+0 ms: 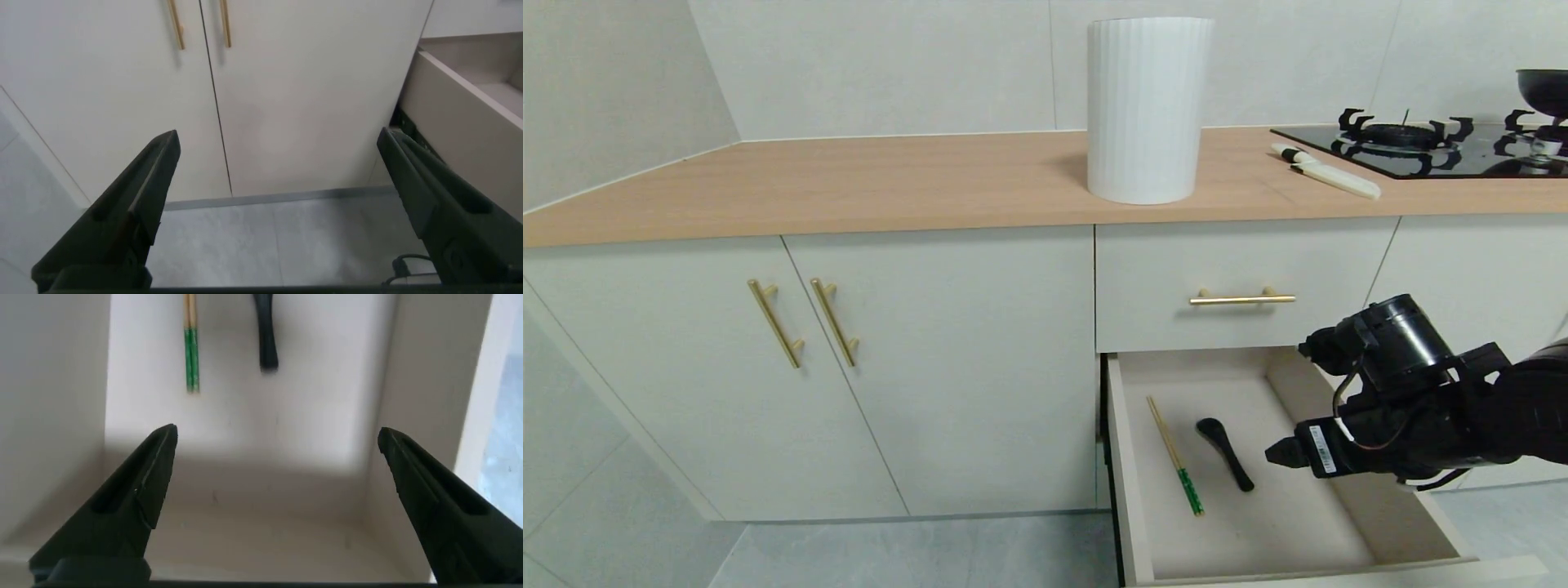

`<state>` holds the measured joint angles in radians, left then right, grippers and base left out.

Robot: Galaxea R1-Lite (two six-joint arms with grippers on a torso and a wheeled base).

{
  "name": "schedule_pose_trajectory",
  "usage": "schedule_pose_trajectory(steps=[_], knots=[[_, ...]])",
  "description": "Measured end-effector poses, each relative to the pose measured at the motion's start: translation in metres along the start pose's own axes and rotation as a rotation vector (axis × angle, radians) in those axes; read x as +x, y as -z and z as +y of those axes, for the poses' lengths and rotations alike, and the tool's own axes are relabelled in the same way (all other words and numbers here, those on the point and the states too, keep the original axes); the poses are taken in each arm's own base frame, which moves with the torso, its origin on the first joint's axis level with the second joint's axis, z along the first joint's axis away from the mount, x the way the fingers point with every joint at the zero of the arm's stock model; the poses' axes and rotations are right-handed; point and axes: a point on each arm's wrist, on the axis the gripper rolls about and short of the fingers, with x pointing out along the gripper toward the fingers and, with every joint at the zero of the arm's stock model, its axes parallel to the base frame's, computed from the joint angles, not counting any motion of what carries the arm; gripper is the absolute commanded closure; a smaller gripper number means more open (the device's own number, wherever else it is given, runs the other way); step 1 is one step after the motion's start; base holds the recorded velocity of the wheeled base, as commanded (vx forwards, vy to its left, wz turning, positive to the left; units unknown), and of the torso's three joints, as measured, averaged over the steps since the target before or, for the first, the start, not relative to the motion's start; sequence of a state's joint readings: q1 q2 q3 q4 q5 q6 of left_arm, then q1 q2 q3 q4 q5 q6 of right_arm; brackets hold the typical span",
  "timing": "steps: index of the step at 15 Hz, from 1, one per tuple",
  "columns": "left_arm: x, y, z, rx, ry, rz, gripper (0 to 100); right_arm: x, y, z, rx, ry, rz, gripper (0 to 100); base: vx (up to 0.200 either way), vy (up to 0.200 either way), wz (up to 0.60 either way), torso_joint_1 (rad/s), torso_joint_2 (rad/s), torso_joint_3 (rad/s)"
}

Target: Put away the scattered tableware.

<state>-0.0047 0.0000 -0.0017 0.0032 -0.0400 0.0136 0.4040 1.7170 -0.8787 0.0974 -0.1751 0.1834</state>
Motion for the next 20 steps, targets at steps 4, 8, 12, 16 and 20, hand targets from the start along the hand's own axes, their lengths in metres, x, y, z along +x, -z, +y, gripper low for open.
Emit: schedule_pose_trajectory(steps=[4,8,12,16,20], knots=[[0.000,0.000,0.000,0.002,0.000,-0.001,0,-0.012,0.006,0.005,-0.040,-0.013,0.028,0,0.000,0.000,0.00,0.000,0.00,0.000],[0.000,0.000,0.000,0.002,-0.001,0.000,0,-0.024,0.021,0.014,-0.120,-0.029,0.113,0,0.000,0.000,0.00,0.000,0.00,0.000],[0.000,0.000,0.000,0.002,0.000,0.000,0,-0.043,0.042,0.026,-0.260,-0.080,0.245,0,0.000,0.000,0.00,0.000,0.00,0.000],[0.000,0.000,0.000,0.002,0.000,0.000,0,-0.048,0.059,0.032,-0.423,-0.131,0.324,0,0.000,0.000,0.00,0.000,0.00,0.000],[0.000,0.000,0.000,0.002,0.000,0.000,0,-0.036,0.072,0.039,-0.481,-0.129,0.397,0,0.000,0.000,0.00,0.000,0.00,0.000]])
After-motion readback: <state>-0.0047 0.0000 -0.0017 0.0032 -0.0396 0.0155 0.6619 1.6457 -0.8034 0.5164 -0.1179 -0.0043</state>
